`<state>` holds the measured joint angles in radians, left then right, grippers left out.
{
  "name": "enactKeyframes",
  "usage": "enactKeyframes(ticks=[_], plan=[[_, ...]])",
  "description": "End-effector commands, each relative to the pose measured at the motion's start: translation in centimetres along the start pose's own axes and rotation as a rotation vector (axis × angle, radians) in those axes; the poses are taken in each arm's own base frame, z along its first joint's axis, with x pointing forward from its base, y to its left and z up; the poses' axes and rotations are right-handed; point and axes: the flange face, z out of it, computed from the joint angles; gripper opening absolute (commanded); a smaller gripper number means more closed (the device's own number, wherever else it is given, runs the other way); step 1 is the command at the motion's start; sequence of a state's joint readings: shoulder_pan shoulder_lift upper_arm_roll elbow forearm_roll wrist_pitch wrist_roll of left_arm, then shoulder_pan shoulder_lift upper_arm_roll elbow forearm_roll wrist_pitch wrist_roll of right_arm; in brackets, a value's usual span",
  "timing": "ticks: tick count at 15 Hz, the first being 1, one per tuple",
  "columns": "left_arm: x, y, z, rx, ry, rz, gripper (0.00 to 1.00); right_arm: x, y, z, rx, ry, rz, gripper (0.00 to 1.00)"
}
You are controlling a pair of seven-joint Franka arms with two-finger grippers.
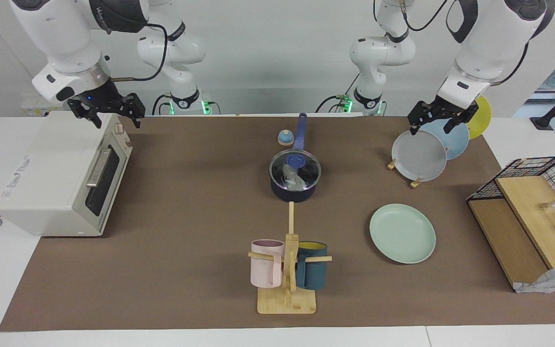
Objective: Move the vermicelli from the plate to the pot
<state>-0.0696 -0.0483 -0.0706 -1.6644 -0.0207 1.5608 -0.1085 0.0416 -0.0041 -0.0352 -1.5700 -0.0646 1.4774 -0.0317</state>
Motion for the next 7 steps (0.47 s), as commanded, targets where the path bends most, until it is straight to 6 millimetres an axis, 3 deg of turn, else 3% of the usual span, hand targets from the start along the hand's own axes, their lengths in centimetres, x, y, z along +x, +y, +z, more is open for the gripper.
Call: enactKeyframes(ticks=[1, 7], plan=[[-0.4, -0.24, -0.35, 0.021, -0.001, 0.002, 1.0, -0.2, 0.27, -0.26, 0.008, 0.025, -0.015, 1.0], [-0.4, -0.24, -0.35, 0.021, -0.001, 0.002, 1.0, 0.07, 0.1, -0.38, 0.006, 0.044, -0.018, 1.0]])
